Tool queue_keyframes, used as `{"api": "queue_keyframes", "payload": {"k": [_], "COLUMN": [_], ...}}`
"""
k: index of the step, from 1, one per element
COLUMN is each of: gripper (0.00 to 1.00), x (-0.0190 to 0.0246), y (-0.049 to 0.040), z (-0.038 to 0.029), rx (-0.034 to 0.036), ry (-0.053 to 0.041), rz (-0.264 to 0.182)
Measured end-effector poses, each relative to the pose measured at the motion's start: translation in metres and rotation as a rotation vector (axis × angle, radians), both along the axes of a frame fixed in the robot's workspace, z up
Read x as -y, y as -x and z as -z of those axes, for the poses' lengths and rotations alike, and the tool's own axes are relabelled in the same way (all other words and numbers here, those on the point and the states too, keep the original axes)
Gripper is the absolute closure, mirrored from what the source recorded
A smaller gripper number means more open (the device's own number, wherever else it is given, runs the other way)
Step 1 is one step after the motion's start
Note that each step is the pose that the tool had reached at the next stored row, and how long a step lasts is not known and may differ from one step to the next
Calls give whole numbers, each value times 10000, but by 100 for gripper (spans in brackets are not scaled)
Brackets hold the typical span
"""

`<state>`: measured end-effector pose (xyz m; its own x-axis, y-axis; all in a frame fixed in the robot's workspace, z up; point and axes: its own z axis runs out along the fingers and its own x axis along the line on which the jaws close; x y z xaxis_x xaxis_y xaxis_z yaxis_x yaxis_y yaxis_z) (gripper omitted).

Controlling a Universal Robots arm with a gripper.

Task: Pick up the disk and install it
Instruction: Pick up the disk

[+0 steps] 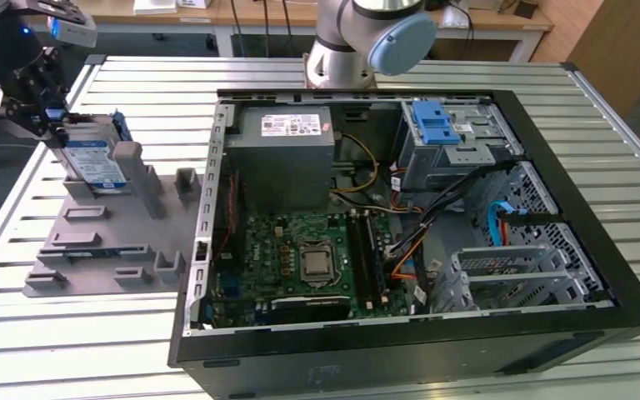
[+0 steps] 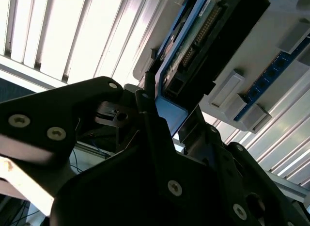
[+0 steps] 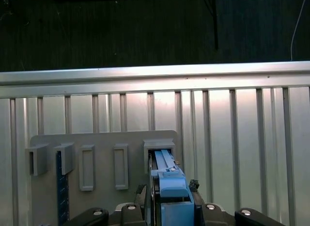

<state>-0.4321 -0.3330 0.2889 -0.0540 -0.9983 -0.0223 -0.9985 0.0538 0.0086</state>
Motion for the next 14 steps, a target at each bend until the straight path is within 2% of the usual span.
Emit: {"api": "queue_keyframes", "payload": {"k": [2, 3, 7, 10, 11, 14], "gripper": [54, 48, 48, 49, 56, 57], "x": [0, 0, 0, 0, 0, 0], "y": [0, 0, 0, 0, 0, 0], "z": [4, 7, 9, 10, 10, 11], "rx": [2, 2, -1, 0, 0, 0], "ry": [-1, -1, 1, 1, 0, 1], "rz": [0, 0, 0, 0, 0, 0]}}
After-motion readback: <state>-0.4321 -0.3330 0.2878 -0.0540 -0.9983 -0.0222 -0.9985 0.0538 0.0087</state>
